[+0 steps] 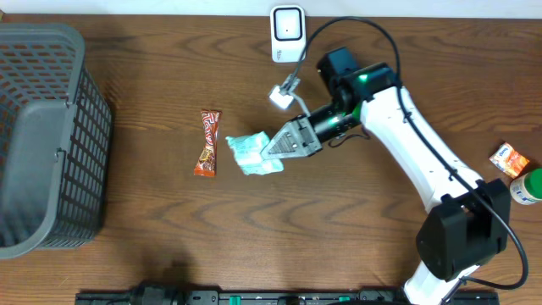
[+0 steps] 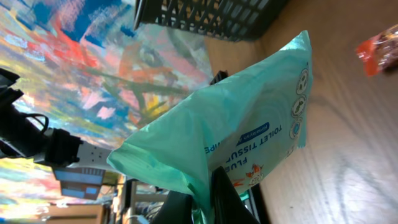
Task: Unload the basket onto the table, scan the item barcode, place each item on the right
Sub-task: 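Lift the tissue pack and pull it rightward toward the scanner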
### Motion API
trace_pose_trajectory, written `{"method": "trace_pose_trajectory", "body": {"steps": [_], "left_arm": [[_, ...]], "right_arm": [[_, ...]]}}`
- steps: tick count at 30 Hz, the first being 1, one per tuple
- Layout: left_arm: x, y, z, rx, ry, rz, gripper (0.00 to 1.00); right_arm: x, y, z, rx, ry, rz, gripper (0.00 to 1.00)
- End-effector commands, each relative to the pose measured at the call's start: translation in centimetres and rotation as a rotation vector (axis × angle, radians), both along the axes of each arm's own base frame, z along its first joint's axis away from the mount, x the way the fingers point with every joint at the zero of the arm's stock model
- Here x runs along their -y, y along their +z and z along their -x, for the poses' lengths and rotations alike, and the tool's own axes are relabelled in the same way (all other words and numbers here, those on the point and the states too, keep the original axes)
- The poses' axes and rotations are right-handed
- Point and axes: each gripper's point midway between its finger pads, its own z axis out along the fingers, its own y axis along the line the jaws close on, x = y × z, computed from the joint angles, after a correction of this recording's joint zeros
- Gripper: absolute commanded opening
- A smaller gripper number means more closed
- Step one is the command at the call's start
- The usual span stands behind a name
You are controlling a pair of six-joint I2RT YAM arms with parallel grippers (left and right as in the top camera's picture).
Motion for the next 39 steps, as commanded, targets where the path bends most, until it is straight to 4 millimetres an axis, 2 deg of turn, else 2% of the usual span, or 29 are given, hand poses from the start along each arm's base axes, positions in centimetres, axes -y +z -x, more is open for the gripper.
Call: {"method": "trace_pose_trajectory", "body": {"steps": [1, 10, 16, 24, 32, 39], "left_arm": [[-0.2, 0.0, 0.5, 0.014, 0.002, 0.013, 0.98], [-0.1, -0.1, 0.3, 0.009, 0.002, 0.012, 0.98], [0.0, -0.4, -0.3, -0.004, 0.002, 0.010, 0.98], [0.0, -0.4, -0.3, -0.004, 0.002, 0.010, 0.98], [0.0, -0.4, -0.3, -0.004, 0.002, 0.010, 0.98], [0.0, -0.5, -0.5, -0.010, 0.002, 0.009, 0.98]], "right_arm": [[1.0, 0.2, -0.6, 0.062, -0.003, -0.078, 0.01], [4.2, -3.1, -1.5, -0.036, -0.098, -0.060, 0.01], [4.9, -2.9, -1.9, -0.068, -0.128, -0.079, 0.01], [5.6, -3.5, -0.9, -0.069, -0.110, -0.029, 0.01], [9.2, -3.3, -1.2, -0.082, -0.171, -0.012, 0.01], [10.5, -3.0, -1.1, -0.063, -0.185, -0.026, 0.01]]}}
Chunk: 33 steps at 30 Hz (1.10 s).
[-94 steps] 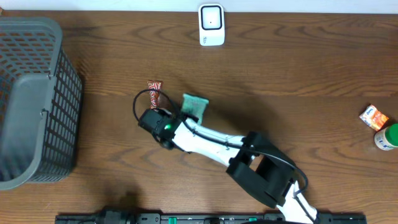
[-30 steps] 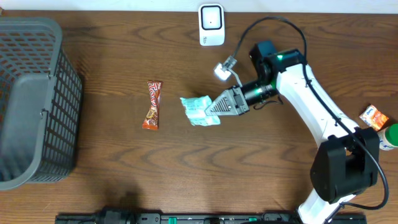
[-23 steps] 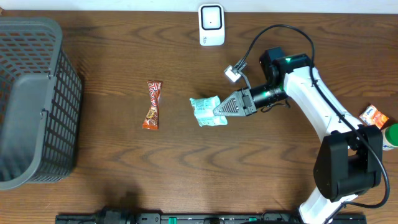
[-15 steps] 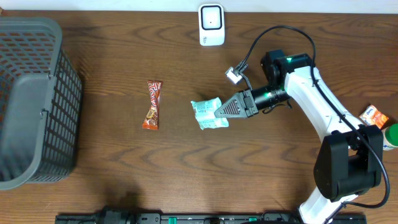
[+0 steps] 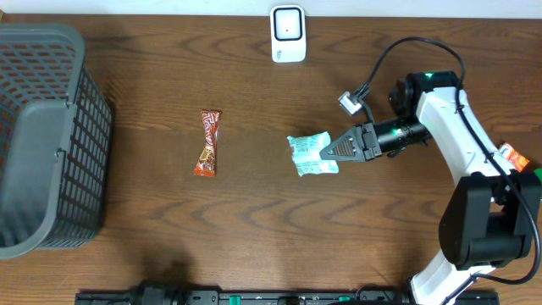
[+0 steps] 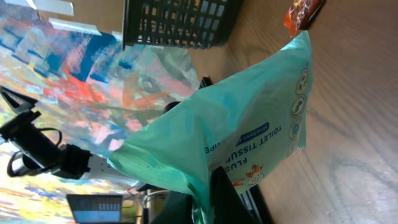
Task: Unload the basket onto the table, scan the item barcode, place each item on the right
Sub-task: 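Lift the tissue pack and pull it rightward toward the scanner, then hold the tissue pack's label against the white scanner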
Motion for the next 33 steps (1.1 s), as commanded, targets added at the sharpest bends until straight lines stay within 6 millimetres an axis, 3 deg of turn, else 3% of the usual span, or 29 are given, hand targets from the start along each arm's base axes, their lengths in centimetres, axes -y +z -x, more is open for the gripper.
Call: {"method": "trace_pose_trajectory", "body": {"steps": [1, 8, 11, 15, 20, 28, 33], "left_arm": [[-0.1, -0.2, 0.0, 0.003, 0.002, 0.011, 0.98], [-0.1, -0.3, -0.1, 0.001, 0.002, 0.011, 0.98], [0.0, -0.4, -0.4, -0.006, 0.002, 0.010, 0.98], [0.0, -0.5, -0.9, -0.007, 0.002, 0.010, 0.98], [0.1, -0.7, -1.4, -0.011, 0.002, 0.009, 0.98], [0.1, -0.7, -1.4, -0.008, 0.002, 0.009, 0.98], [0.1, -0.7, -1.5, -0.009, 0.002, 0.009, 0.98]], "right_arm": [[0.0, 0.4, -0.3, 0.075, 0.005, -0.039, 0.01], [-0.1, -0.1, -1.2, 0.126, 0.004, -0.027, 0.02], [-0.2, -1.7, -4.1, 0.136, -0.049, 0.073, 0.02], [0.1, -5.2, -9.5, 0.164, -0.207, 0.402, 0.01], [-0.9, -4.0, -12.6, 0.386, -0.239, 0.598, 0.01], [0.9, -2.4, -18.2, 0.662, -0.404, 0.887, 0.01], [-0.1, -2.1, -20.8, 0.809, -0.420, 0.902, 0.01]]}}
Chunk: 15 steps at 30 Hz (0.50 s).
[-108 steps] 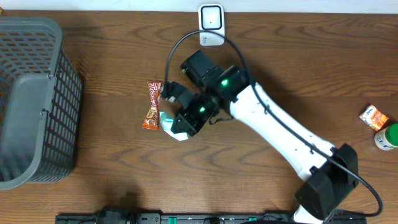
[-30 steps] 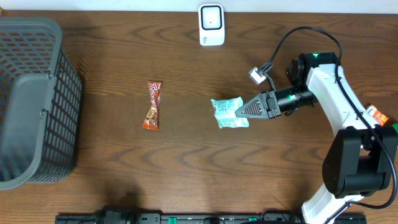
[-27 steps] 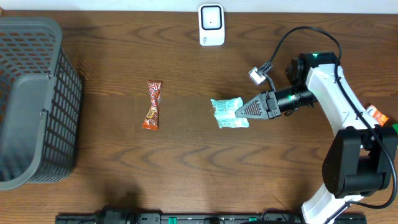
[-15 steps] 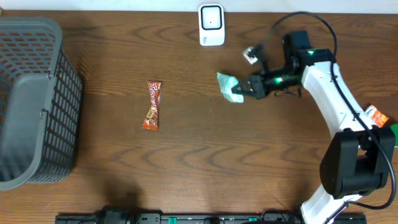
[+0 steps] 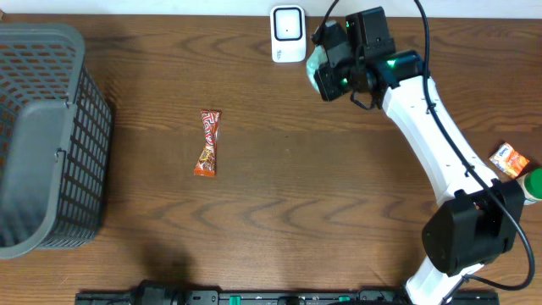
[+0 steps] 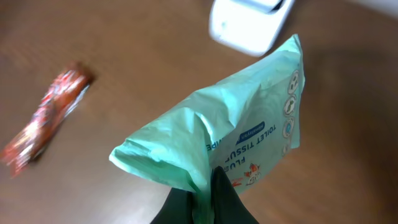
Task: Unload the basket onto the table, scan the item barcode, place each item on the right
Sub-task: 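Hold the tissue pack's label against the white scanner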
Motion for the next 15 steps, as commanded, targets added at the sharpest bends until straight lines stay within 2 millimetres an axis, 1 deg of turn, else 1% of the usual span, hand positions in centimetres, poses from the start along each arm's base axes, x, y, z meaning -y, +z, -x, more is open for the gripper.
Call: {"method": "trace_pose_trajectory", "body": {"steps": [1, 4, 8, 12, 15], "left_arm": [[-0.1, 0.0, 0.4, 0.014, 0.002, 0.013, 0.98], [-0.1, 0.0, 0.4, 0.014, 0.003, 0.012, 0.98], [-0.1, -0.1, 0.2, 0.009, 0.003, 0.012, 0.98], [0.0, -0.4, -0.4, -0.003, 0.002, 0.010, 0.98], [0.0, -0.5, -0.9, 0.000, 0.002, 0.011, 0.98]], "right_arm": [[-0.1, 0.0, -2.1, 0.092, -0.015, 0.084, 0.01], [-0.4, -0.4, -3.6, 0.142, -0.024, 0.111, 0.01], [-0.2, -1.4, -6.1, 0.185, -0.076, 0.224, 0.01], [-1.7, -1.9, -8.0, 0.215, -0.050, 0.315, 0.01], [-2.2, -1.8, -9.5, 0.244, -0.047, 0.383, 0.01]]}}
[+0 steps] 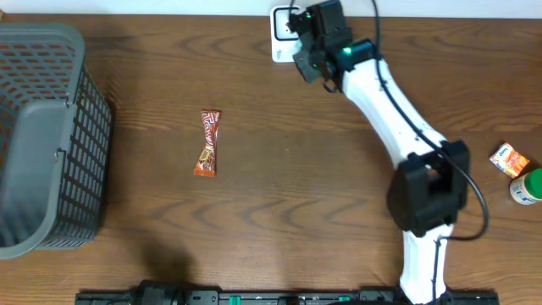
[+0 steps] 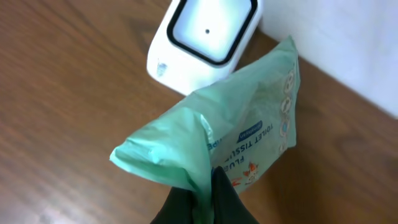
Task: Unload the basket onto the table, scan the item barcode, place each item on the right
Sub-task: 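Hold the tissue pack's label against the white scanner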
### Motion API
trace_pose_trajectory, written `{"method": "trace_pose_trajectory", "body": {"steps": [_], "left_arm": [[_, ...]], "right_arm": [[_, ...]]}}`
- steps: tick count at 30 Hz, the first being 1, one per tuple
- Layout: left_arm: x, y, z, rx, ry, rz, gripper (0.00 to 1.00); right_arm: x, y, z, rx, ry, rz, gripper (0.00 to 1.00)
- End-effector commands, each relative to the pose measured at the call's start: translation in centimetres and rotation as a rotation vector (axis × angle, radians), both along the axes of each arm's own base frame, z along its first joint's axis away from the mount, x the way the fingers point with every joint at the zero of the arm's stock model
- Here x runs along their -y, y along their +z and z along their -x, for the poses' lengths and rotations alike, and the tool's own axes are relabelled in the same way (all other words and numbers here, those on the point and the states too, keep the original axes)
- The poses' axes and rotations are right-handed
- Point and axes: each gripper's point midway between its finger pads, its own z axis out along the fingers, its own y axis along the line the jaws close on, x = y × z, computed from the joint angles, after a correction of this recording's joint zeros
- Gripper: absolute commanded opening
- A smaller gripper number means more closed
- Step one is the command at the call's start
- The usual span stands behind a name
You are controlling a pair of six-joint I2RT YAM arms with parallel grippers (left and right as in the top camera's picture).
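My right gripper (image 2: 208, 200) is shut on a folded edge of a mint-green toilet tissue pack (image 2: 249, 118), which hangs just above the table. The white barcode scanner (image 2: 202, 38), with its dark-framed window, stands right behind the pack's upper left edge. Overhead, the right gripper (image 1: 305, 52) sits at the far edge of the table, close beside the scanner (image 1: 285, 36), and the wrist hides the pack. No barcode shows on the printed face turned to the wrist camera. The left arm is out of view.
A dark mesh basket (image 1: 80, 127) fills the left side. An orange-red snack bar (image 1: 207, 142) lies left of centre. At the right edge are a small orange box (image 1: 509, 159) and a green-capped bottle (image 1: 527, 187). A white wall (image 2: 348, 43) runs behind the scanner.
My right gripper has shifted left and farther back with the pack. The scanner now sits large and directly behind the pack, and the snack bar has left the wrist view.
My right gripper held the pack mid-table beside the snack bar. Then it held the pack farther right, clear of the table. Half a second ago it was near the far edge, right of the scanner. Now the pack hangs against the scanner's front.
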Motion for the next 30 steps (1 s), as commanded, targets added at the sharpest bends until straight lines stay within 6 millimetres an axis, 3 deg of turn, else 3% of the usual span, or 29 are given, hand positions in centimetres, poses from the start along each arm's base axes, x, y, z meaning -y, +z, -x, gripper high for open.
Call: {"method": "trace_pose_trajectory", "body": {"steps": [1, 10, 16, 21, 27, 30], "left_arm": [[0.0, -0.3, -0.4, 0.004, 0.002, 0.011, 0.98], [0.1, -0.6, -1.1, -0.005, 0.003, 0.010, 0.98], [0.1, -0.6, -1.0, 0.000, 0.002, 0.010, 0.98], [0.1, -0.6, -1.0, -0.001, 0.002, 0.010, 0.98], [0.1, -0.6, -1.0, -0.001, 0.002, 0.010, 0.98], [0.1, -0.6, -1.0, -0.001, 0.002, 0.010, 0.98]], "right_arm": [[-0.1, 1.8, -2.1, 0.091, -0.009, 0.118, 0.01], [-1.6, -0.7, -4.6, 0.123, 0.035, 0.194, 0.01], [-3.3, -1.3, -4.9, 0.179, 0.106, 0.314, 0.01], [-4.4, -3.1, -4.8, 0.208, 0.126, 0.467, 0.01], [-4.1, -6.1, -4.7, 0.178, 0.120, 0.553, 0.01], [-3.3, -6.1, -4.7, 0.181, 0.082, 0.602, 0.01]]}}
